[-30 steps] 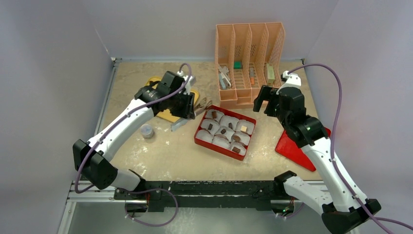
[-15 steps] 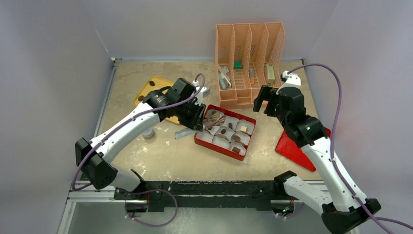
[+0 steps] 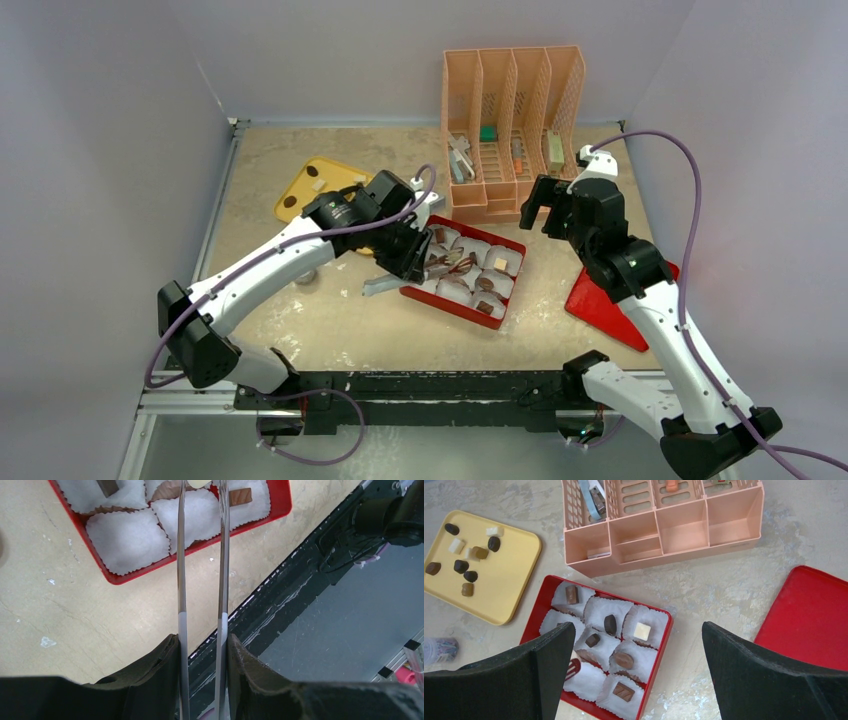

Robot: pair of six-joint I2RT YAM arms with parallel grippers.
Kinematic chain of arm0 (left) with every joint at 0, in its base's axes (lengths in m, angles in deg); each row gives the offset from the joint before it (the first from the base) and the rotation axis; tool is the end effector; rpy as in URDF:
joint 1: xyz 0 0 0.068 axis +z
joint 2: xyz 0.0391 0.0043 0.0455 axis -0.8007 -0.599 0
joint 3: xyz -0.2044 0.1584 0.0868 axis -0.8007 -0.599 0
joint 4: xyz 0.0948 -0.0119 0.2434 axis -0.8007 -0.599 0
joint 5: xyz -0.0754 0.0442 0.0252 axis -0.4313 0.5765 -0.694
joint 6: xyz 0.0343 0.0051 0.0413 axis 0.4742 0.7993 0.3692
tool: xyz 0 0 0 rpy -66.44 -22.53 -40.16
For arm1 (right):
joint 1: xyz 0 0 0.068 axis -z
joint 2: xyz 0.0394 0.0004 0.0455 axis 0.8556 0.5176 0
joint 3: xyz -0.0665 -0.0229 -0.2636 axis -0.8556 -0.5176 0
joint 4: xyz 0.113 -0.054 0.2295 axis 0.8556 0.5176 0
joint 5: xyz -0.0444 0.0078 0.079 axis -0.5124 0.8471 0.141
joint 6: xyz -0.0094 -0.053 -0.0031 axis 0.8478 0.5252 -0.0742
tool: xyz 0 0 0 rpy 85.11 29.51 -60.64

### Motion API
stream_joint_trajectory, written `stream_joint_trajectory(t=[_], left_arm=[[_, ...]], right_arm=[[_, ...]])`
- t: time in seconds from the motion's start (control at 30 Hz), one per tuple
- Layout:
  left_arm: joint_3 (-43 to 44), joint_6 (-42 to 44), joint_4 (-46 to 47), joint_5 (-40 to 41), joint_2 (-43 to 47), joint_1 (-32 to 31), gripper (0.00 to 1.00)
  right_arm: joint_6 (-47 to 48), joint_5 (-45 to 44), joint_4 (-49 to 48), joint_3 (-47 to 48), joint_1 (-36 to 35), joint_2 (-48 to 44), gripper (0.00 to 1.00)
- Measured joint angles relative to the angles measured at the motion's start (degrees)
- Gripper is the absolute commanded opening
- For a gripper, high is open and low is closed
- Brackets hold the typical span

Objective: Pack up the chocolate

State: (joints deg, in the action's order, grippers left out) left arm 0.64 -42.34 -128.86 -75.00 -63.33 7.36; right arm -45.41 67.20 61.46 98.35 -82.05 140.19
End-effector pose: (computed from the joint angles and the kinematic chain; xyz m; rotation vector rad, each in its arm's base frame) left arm 0.1952 -0.2151 0.3365 0.7503 2.6082 -0.7387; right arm 0.1828 0.0661 0.3873 0.2253 1.9182 0.2371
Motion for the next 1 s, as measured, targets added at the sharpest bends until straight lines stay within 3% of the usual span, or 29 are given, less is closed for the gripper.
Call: stream_joint_trajectory(t=[1.0], left_arm=[[-3.87,1.53,-2.82,-0.48,-2.23,-3.04,0.27]], right_arm=[[-0.02,0.17,-0.04,0.02,0.0,0.59,0.99]])
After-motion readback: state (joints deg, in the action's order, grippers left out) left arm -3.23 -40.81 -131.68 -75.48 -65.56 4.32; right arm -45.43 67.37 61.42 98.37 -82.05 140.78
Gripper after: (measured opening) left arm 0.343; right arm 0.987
